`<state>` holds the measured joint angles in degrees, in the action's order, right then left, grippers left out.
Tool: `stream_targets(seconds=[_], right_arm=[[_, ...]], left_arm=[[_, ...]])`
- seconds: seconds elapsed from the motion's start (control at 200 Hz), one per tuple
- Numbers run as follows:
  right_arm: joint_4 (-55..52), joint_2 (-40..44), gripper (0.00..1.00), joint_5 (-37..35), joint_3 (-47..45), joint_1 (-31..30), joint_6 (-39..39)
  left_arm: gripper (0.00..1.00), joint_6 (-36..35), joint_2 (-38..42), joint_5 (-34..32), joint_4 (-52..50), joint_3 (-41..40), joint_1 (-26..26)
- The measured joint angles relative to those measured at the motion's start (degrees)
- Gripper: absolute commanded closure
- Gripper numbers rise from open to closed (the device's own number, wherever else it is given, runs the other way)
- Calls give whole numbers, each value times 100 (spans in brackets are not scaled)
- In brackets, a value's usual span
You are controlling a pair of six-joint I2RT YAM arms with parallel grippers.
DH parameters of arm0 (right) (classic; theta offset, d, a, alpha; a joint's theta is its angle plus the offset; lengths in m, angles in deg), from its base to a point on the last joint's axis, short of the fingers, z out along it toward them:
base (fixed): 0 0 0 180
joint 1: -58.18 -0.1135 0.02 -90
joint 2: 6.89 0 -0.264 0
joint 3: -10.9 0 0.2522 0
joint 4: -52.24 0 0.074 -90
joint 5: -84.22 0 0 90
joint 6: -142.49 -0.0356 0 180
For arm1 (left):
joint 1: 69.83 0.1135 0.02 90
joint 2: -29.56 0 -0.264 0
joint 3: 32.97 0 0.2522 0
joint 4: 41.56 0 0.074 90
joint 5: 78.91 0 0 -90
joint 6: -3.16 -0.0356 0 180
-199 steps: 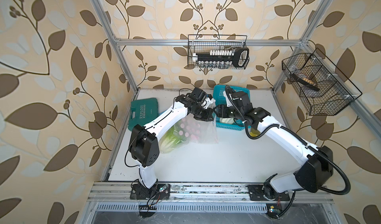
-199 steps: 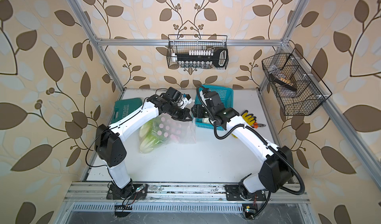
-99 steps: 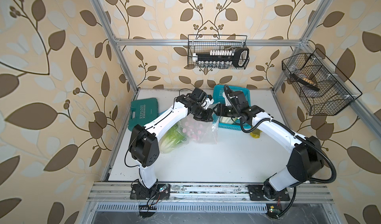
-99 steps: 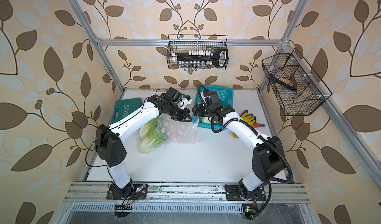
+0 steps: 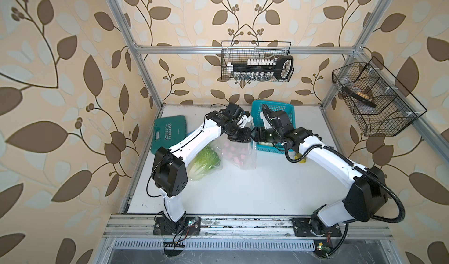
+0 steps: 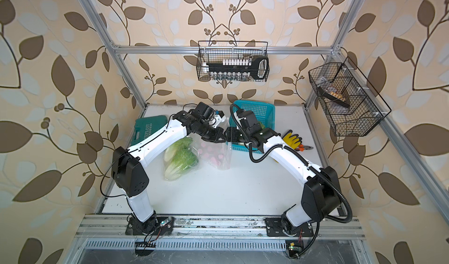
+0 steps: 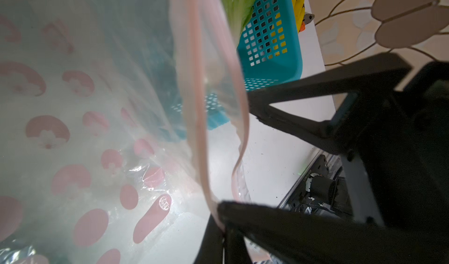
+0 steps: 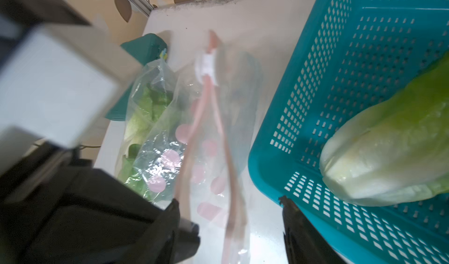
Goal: Put the chinese cabbages into a zipper bag and zip it
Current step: Open the zipper of the food storage bag at the center of the board, then pick up the Chinese cabbage from the basket.
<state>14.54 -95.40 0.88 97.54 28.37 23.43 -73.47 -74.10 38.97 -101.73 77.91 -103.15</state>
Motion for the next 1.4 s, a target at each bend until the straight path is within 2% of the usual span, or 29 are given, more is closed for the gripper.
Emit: stream_targets(seconds=[0.15,0.255,0.39,0.555,0.72,0.795,0.86,0.95,1.025,1.16,1.295,1.404], right_arm=[[-151,-402,49,-361,-105,352,35],[-361,-404,49,-535,-308,623,214],[-505,-337,45,-201,-328,612,498],[-555,66,37,273,-328,706,918],[-522,461,27,732,-328,1231,1200],[-551,599,17,555,-251,1530,1325],[-520,549,8,116,-39,1694,1628],[-483,133,1,-400,361,1729,2203],[-463,-466,0,-721,789,1735,2653],[-608,-1545,0,-776,1473,1880,3200],[-1069,-2533,1,-208,2302,2227,3480],[-1464,-3062,8,570,2699,2452,3598]], left_arm=[[100,-107,0,-173,-179,63,81],[100,-190,0,-376,-365,151,225],[100,-229,-109,-442,-544,603,328],[100,-234,-592,-369,-428,1029,216],[100,-234,-1325,-286,-389,1093,140],[100,-234,-1576,-262,-396,1099,120],[100,-234,-1657,-240,-396,1099,103],[100,-232,-1650,-155,-378,1102,103],[100,-232,-1637,-72,-315,1099,103],[100,-234,-1515,22,-216,951,103],[100,-234,-1292,24,-223,831,103],[100,-234,-1139,26,-214,826,103]])
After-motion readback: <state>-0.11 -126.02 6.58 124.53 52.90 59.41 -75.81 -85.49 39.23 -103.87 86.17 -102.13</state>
